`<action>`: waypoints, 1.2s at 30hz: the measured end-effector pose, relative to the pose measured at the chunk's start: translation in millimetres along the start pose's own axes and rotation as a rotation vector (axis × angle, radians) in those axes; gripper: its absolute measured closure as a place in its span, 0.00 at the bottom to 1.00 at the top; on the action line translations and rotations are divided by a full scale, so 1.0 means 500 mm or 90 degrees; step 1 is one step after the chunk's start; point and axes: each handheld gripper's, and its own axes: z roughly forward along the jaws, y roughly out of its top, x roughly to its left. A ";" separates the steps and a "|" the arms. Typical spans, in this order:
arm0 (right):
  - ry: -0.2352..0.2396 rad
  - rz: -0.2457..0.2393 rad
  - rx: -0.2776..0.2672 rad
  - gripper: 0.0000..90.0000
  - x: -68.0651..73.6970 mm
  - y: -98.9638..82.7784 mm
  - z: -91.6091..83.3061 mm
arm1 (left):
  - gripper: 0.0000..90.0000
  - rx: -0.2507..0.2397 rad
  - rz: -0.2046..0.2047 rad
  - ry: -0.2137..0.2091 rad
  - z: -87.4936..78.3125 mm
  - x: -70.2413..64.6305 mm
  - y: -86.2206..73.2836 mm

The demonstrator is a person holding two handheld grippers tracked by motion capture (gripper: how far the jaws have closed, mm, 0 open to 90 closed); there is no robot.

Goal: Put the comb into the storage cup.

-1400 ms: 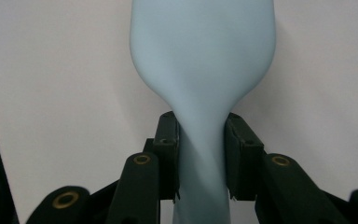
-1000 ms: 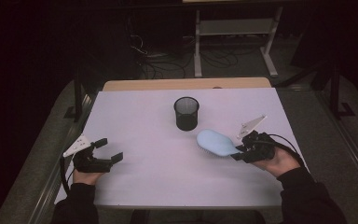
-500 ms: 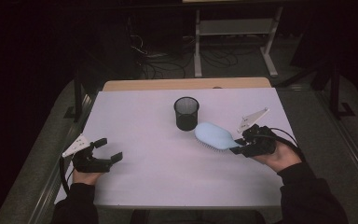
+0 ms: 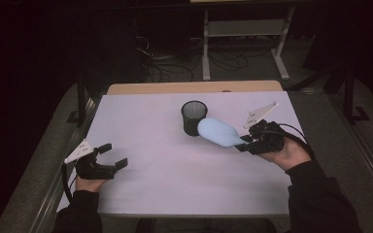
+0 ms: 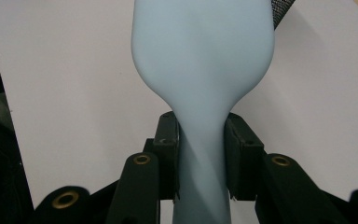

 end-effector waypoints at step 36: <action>0.002 -0.035 -0.078 0.76 -0.006 0.103 -0.036 | 0.00 -0.064 -0.030 -0.040 -0.013 -0.018 0.058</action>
